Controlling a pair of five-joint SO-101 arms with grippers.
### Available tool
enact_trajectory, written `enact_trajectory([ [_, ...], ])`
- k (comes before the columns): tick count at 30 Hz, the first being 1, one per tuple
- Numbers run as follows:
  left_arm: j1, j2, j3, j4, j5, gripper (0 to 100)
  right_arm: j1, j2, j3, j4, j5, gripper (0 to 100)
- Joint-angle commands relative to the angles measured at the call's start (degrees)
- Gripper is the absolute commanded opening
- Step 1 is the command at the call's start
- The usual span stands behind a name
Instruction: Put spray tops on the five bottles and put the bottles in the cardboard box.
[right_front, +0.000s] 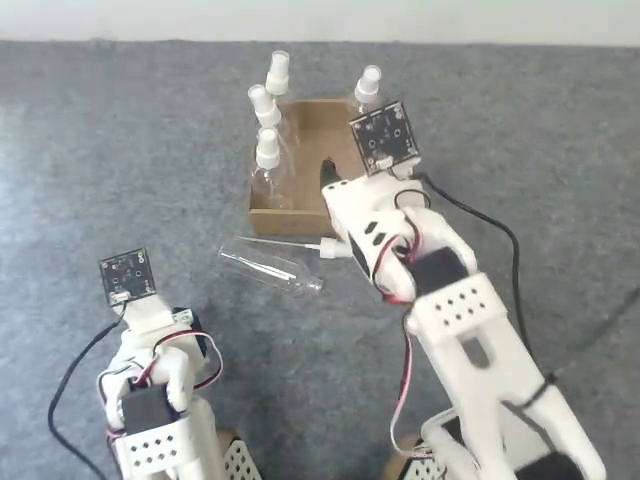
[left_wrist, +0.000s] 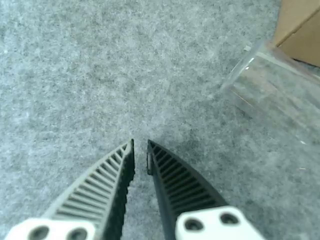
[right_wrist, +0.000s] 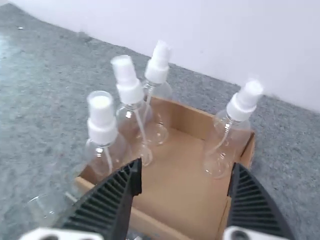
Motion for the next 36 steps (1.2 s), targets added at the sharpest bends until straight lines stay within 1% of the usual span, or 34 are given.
enact_trajectory([
  [1,-0.26,-0.97,-0.57,0.26,-0.09,4,-1.80,-6.29,-0.70,3.38,0.53,23.1],
  [7,-0.26,-0.97,-0.57,0.26,-0.09,4,-4.09,-10.68,-0.70,6.64,0.44,23.1],
  [14,-0.26,-0.97,-0.57,0.26,-0.09,4,-4.26,-14.55,-0.62,9.01,0.44,23.1],
  [21,-0.26,-0.97,-0.57,0.26,-0.09,4,-8.48,-17.80,-0.79,12.70,0.44,23.1],
  [25,-0.26,-0.97,-0.57,0.26,-0.09,4,-10.68,-17.89,-1.41,14.81,0.53,23.1],
  [30,-0.26,-0.97,-0.57,0.26,-0.09,4,-12.79,-16.31,-5.98,21.41,0.53,23.1],
  [36,-0.26,-0.97,-0.57,0.26,-0.09,4,-13.14,-13.32,-7.12,22.64,0.53,23.4],
])
